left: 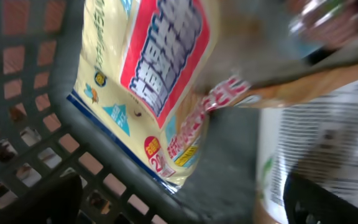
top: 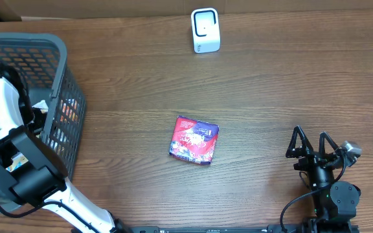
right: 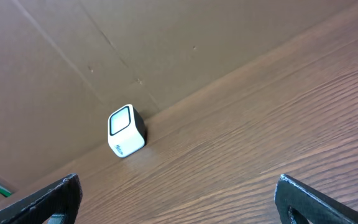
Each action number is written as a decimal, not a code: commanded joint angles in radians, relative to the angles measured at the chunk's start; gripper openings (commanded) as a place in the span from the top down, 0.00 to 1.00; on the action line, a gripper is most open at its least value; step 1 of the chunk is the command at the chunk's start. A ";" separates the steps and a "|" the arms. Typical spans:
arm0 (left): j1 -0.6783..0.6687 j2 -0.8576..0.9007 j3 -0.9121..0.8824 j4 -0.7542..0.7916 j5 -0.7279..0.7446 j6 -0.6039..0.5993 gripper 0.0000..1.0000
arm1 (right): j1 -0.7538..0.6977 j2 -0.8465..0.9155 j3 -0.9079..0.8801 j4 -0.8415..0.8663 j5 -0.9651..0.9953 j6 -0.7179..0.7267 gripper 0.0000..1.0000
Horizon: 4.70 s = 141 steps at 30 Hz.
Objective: Scan the item barcode
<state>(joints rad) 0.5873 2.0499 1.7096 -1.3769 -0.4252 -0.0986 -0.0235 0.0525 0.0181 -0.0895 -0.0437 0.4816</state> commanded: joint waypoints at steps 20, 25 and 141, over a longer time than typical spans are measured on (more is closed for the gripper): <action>0.052 -0.002 -0.229 0.459 -0.119 0.368 0.52 | 0.008 -0.008 -0.010 0.008 0.008 -0.006 0.00; 0.070 -0.002 -0.269 0.528 -0.045 0.413 0.00 | 0.008 -0.008 -0.010 0.008 0.009 -0.006 0.00; -0.802 -0.455 0.597 0.055 0.487 -0.080 0.00 | 0.008 -0.008 -0.010 0.008 0.009 -0.006 0.00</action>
<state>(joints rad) -0.3481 1.6249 2.2543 -1.2652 0.1345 -0.1993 -0.0235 0.0525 0.0181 -0.0891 -0.0441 0.4816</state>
